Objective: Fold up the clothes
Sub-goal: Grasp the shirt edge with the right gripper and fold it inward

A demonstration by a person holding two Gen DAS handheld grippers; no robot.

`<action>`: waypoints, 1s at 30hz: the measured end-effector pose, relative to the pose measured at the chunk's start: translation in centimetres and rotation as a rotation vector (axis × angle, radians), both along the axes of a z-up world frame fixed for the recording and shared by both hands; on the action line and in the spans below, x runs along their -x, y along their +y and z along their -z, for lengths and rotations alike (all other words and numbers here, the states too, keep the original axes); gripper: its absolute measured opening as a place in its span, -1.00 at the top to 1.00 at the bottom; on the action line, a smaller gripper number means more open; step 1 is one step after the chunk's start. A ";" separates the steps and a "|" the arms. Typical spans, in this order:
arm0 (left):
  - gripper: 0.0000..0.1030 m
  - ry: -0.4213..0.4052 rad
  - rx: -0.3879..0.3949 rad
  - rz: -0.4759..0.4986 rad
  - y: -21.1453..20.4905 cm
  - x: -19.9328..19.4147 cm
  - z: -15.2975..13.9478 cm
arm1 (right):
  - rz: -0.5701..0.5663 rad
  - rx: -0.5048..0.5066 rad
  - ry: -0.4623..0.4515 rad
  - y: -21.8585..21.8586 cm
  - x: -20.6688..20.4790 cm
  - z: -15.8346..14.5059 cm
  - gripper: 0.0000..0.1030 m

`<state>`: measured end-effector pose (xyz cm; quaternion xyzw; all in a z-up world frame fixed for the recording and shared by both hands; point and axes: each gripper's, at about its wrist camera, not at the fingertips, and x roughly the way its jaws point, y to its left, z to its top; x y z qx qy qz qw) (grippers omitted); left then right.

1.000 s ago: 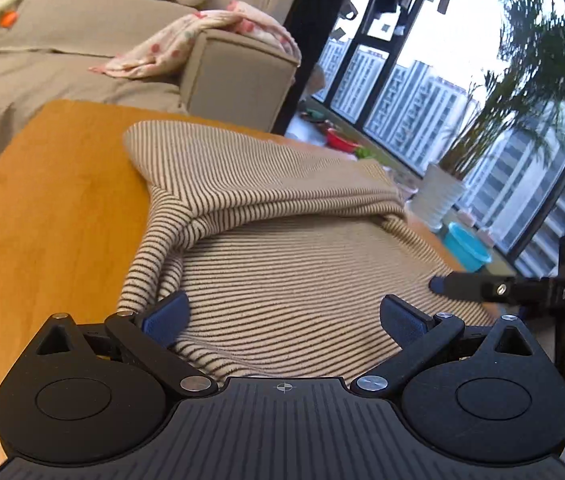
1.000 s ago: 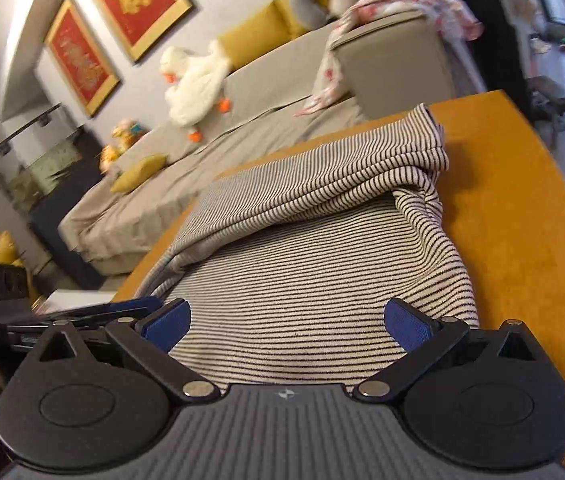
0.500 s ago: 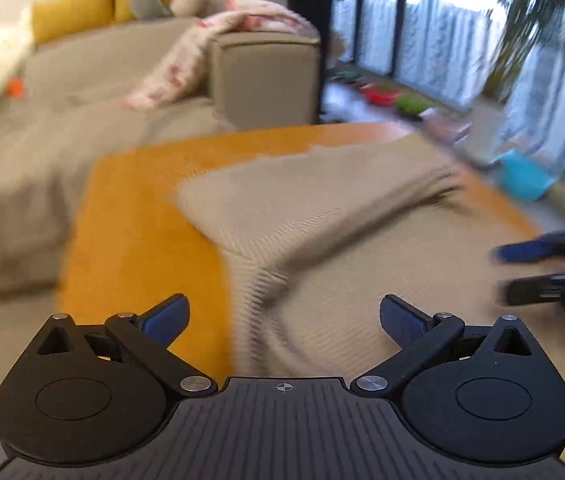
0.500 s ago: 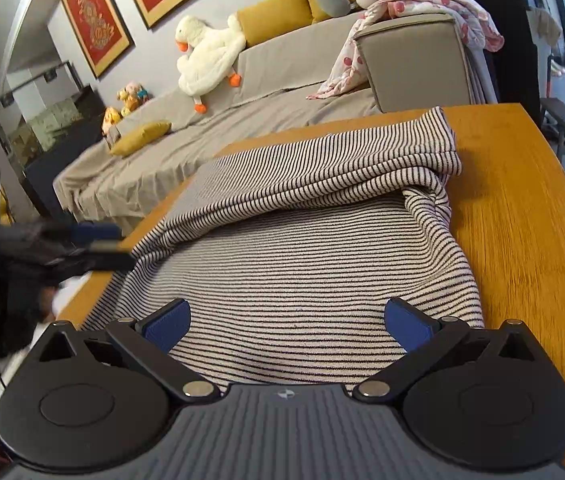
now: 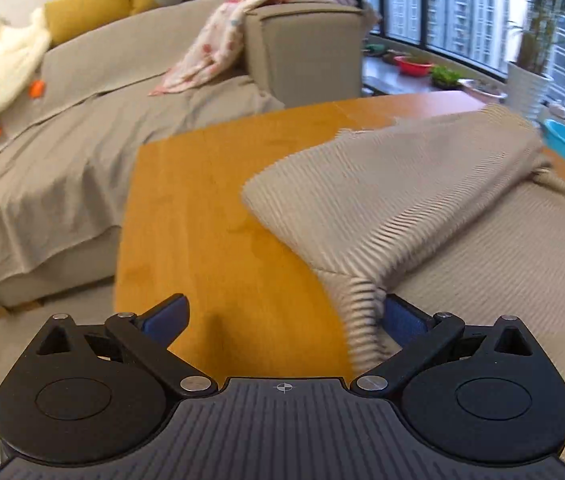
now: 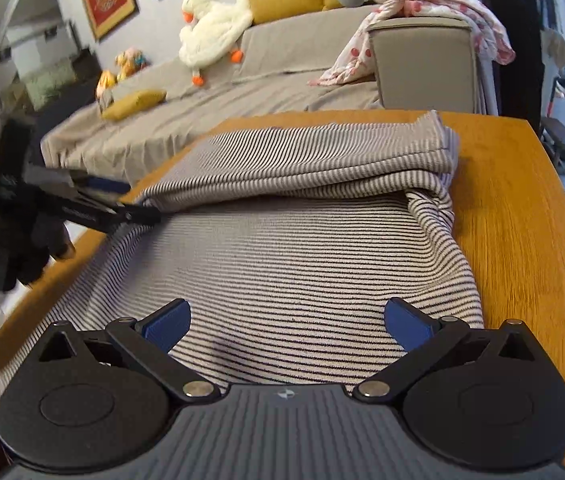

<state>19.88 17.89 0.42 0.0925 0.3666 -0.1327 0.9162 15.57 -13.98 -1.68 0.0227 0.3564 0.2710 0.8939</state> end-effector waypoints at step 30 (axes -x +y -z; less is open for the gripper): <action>-1.00 0.220 0.617 -0.172 5.3 -7.8 -0.6 | 0.199 -0.127 0.078 -6.9 -18.3 -4.1 -0.31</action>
